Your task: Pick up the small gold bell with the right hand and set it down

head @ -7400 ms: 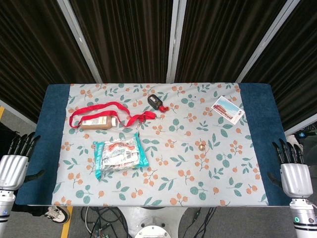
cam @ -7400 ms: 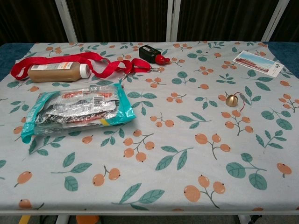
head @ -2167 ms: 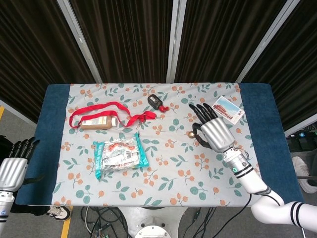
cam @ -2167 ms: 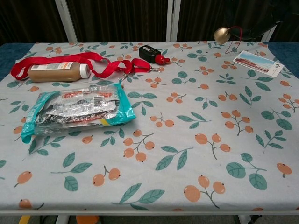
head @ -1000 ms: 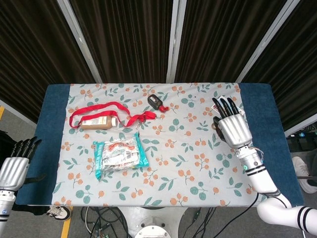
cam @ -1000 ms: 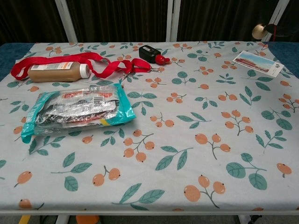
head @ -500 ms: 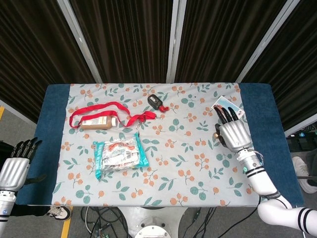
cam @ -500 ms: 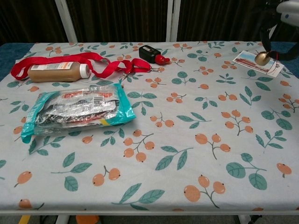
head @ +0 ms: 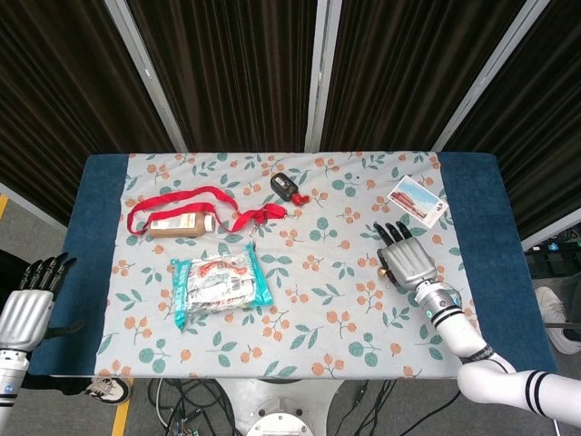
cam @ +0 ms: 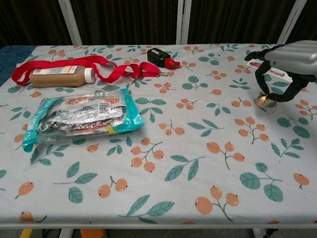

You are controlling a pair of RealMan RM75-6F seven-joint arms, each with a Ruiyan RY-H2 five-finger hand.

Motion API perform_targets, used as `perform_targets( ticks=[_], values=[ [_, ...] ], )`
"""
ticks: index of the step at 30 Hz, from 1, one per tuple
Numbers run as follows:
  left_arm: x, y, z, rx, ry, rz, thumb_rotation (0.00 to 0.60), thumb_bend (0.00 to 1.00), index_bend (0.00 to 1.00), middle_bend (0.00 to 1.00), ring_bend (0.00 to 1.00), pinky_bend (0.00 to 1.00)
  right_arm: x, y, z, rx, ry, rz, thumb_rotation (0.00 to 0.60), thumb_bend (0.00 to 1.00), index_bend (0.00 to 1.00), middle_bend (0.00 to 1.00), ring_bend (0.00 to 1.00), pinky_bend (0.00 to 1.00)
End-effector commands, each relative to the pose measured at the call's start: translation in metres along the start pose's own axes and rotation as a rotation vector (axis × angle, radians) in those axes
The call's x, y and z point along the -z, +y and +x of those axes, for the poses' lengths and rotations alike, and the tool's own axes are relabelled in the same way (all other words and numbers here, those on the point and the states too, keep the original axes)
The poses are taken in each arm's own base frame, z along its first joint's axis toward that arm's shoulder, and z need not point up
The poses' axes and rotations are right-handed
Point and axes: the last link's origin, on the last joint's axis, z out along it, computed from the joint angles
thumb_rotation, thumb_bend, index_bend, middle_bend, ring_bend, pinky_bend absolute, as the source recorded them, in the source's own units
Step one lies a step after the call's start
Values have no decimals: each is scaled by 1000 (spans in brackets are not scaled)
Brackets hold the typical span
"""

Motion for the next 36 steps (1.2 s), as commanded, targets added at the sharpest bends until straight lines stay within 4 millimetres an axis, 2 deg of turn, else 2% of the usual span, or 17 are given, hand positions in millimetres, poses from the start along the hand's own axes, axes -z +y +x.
perform_targets(
  ticks=[1, 10, 13, 15, 18, 19, 20, 22, 26, 29, 31, 36],
  values=[
    [0, 0, 0, 0, -1, 1, 600, 46, 8, 0, 0, 0, -6, -4, -6, 9, -30, 4, 600, 349, 731, 30, 0, 0],
    [1, -3, 0, 2, 0, 6, 600, 46, 8, 0, 0, 0, -13, -7, -14, 26, -55, -5, 600, 348, 722, 30, 0, 0],
    [1, -4, 0, 3, 2, 9, 600, 46, 8, 0, 0, 0, -13, -7, -14, 30, -56, -9, 600, 337, 690, 29, 0, 0],
    [1, -4, 0, 3, 1, 10, 600, 45, 8, 0, 0, 0, -13, -6, -15, 34, -62, -10, 600, 307, 611, 18, 0, 0],
    [1, -4, 0, 4, 2, 8, 600, 46, 8, 0, 0, 0, -11, -3, -17, 39, -84, -16, 600, 220, 302, 0, 0, 0],
    [1, -4, 0, 4, 3, 8, 600, 46, 8, 0, 0, 0, -10, -3, -17, 37, -93, -18, 600, 178, 154, 0, 0, 0],
    [1, -4, 1, 4, 4, 7, 600, 46, 8, 0, 0, 0, -10, -3, -17, 35, -97, -19, 600, 144, 62, 0, 0, 0],
    [1, -4, 1, 3, 5, 8, 600, 46, 8, 0, 0, 0, -10, -2, -14, 27, -92, -21, 600, 95, 0, 0, 0, 0],
    [1, -3, 1, 1, 6, 8, 600, 46, 8, 0, 0, 0, -1, 1, -3, -22, -39, -31, 600, 45, 0, 0, 0, 0],
    [1, -2, 3, 2, 13, 7, 600, 46, 8, 0, 0, 0, 22, 10, 14, -66, 82, -47, 600, 40, 0, 0, 0, 0],
    [1, -1, 4, 1, 15, 6, 600, 46, 8, 0, 0, 0, 49, 24, 21, -83, 167, -82, 600, 40, 0, 0, 0, 0],
    [-1, 2, 8, -3, 30, -1, 600, 46, 8, 0, 0, 0, 119, 65, 15, -125, 310, -223, 600, 38, 0, 0, 0, 0]
  ],
)
